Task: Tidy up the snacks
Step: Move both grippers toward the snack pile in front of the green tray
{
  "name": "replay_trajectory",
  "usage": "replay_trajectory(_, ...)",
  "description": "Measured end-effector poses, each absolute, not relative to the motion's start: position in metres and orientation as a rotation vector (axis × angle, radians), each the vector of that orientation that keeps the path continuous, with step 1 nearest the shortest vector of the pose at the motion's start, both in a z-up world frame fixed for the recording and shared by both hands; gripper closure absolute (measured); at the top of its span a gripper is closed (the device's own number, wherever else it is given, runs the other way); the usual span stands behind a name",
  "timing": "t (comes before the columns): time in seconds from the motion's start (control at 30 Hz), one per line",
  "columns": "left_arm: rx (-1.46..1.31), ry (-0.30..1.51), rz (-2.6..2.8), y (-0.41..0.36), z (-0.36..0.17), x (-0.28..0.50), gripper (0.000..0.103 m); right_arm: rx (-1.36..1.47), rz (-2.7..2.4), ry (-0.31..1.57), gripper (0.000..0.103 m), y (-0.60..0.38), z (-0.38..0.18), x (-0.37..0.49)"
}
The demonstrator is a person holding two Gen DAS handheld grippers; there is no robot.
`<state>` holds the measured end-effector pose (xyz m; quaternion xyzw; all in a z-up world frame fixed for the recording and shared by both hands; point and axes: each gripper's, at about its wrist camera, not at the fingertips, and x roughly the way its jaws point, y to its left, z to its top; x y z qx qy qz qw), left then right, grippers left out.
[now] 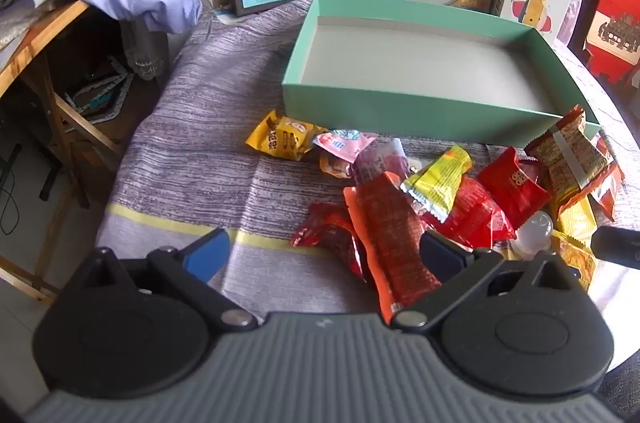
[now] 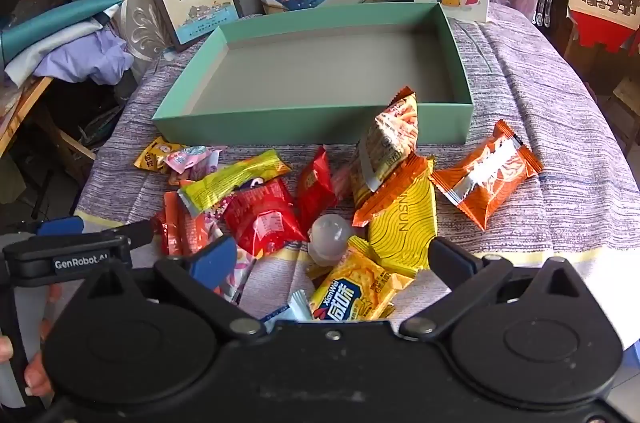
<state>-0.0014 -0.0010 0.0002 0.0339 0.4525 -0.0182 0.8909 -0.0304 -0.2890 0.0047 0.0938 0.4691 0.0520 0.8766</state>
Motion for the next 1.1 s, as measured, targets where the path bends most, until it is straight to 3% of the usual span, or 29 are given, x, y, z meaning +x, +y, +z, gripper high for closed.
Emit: replay_trajectory(1.1,0.052,0.972,-0.070,0.001,0.000,-0.007,0.000,0.185,0.121,1.001,0.000,-0.286,0.001,-0.034)
